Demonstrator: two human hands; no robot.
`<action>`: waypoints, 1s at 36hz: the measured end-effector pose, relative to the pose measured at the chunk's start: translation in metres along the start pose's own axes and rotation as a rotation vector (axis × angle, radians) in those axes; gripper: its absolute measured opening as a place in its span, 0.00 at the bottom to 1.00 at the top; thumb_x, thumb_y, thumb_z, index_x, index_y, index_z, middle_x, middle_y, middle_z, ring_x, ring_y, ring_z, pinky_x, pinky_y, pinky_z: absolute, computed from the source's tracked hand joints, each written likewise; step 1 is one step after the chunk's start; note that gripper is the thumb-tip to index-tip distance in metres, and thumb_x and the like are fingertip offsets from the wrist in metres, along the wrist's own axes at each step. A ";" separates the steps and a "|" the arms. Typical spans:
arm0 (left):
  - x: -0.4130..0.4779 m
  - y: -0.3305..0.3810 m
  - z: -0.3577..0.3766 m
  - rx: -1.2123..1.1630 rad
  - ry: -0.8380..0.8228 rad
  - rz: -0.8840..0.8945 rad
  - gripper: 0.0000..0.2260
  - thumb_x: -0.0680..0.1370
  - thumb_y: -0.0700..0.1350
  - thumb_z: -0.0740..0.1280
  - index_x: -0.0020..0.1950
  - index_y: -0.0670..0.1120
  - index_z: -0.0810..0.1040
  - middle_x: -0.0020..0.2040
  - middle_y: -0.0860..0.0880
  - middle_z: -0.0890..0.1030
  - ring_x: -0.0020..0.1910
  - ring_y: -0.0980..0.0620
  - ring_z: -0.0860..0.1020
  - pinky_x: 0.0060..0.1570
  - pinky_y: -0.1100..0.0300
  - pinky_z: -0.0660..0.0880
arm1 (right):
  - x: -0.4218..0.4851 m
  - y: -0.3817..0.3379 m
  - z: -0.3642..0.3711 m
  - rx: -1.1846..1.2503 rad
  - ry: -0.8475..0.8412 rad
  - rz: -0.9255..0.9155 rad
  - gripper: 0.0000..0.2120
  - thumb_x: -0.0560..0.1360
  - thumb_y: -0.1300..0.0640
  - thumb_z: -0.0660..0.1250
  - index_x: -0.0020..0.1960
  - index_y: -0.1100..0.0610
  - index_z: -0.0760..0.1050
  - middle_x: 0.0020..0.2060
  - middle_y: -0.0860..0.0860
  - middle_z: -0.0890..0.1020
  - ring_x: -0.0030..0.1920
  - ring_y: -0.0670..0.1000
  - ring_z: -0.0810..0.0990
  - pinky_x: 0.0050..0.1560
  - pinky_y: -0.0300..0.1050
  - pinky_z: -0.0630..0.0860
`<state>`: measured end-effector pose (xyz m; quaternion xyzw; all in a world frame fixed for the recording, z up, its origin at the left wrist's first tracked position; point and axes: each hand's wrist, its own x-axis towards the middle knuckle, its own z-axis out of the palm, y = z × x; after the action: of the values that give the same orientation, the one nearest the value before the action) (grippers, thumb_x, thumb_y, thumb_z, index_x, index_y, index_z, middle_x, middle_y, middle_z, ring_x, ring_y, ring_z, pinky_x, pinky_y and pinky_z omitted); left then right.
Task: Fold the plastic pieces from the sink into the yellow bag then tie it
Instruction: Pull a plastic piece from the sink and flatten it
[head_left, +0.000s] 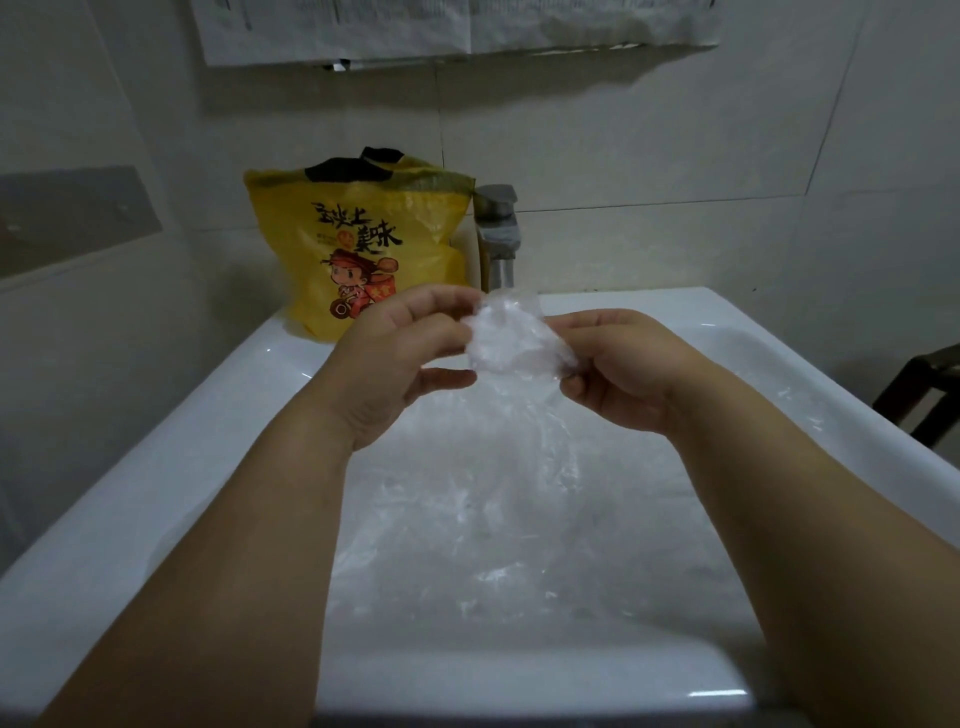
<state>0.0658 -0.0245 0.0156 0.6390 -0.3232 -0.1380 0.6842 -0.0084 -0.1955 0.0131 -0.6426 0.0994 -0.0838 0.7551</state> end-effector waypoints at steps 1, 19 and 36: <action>0.000 0.001 -0.001 -0.013 -0.010 -0.006 0.11 0.77 0.33 0.63 0.50 0.47 0.81 0.47 0.50 0.83 0.46 0.53 0.82 0.38 0.62 0.79 | 0.000 0.000 0.000 -0.001 0.009 -0.002 0.07 0.77 0.67 0.62 0.50 0.64 0.79 0.45 0.58 0.81 0.33 0.47 0.76 0.27 0.33 0.73; 0.010 -0.015 0.000 0.040 0.154 -0.018 0.08 0.81 0.36 0.61 0.44 0.46 0.70 0.43 0.45 0.77 0.41 0.53 0.79 0.41 0.62 0.80 | -0.004 -0.005 0.002 0.211 -0.062 -0.050 0.10 0.74 0.72 0.64 0.50 0.62 0.78 0.48 0.58 0.79 0.38 0.51 0.81 0.34 0.36 0.79; 0.006 -0.007 0.011 -0.163 0.080 -0.276 0.13 0.80 0.50 0.62 0.60 0.45 0.76 0.53 0.44 0.81 0.44 0.51 0.81 0.39 0.60 0.79 | 0.000 0.006 0.008 -0.073 -0.014 -0.217 0.19 0.70 0.73 0.70 0.58 0.59 0.77 0.52 0.51 0.78 0.50 0.54 0.81 0.44 0.40 0.81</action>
<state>0.0654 -0.0377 0.0105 0.6246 -0.1925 -0.2308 0.7208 -0.0064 -0.1870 0.0088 -0.6774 0.0271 -0.1569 0.7182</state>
